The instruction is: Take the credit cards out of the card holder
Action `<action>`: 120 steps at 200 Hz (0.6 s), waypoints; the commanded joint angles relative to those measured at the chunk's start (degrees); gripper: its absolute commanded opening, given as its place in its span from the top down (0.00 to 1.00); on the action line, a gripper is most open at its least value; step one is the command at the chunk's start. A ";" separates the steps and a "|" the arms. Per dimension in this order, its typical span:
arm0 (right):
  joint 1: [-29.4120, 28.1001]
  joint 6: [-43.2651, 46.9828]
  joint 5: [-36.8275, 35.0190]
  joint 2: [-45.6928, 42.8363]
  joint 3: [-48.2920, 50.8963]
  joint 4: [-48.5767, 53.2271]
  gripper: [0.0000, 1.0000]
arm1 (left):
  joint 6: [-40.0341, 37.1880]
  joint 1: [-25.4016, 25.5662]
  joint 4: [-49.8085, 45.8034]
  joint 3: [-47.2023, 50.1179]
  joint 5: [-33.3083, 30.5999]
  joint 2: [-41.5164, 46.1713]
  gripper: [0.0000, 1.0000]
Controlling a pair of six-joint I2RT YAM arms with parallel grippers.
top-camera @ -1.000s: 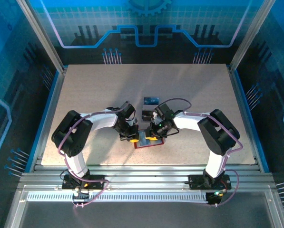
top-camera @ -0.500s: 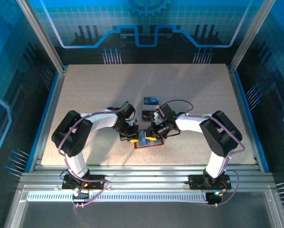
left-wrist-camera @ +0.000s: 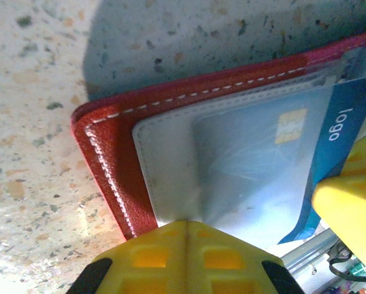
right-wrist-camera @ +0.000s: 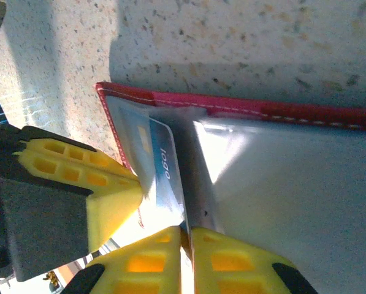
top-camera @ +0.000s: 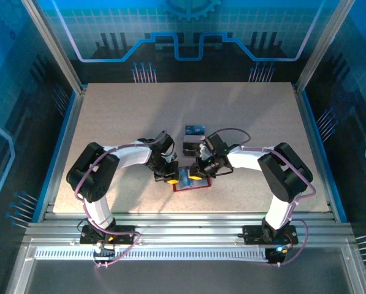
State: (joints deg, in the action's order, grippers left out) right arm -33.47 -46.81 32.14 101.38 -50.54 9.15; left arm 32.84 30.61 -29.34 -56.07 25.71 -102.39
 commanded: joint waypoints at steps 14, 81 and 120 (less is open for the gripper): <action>2.00 1.86 -0.45 -2.64 1.63 2.65 0.90 | -1.02 0.24 -2.91 2.11 -2.57 -1.02 1.00; 3.22 3.95 -1.55 -6.57 1.44 7.08 0.91 | -1.29 -0.37 -2.56 2.37 -3.48 0.84 1.00; 3.41 4.87 -2.52 -8.85 0.55 9.80 0.92 | -2.05 -0.81 -2.91 1.76 -3.48 1.34 1.00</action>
State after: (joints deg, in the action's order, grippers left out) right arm -30.94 -43.48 30.72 94.61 -49.50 15.16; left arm 32.58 30.44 -29.34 -55.42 25.28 -101.71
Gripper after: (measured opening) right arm 0.085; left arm 0.040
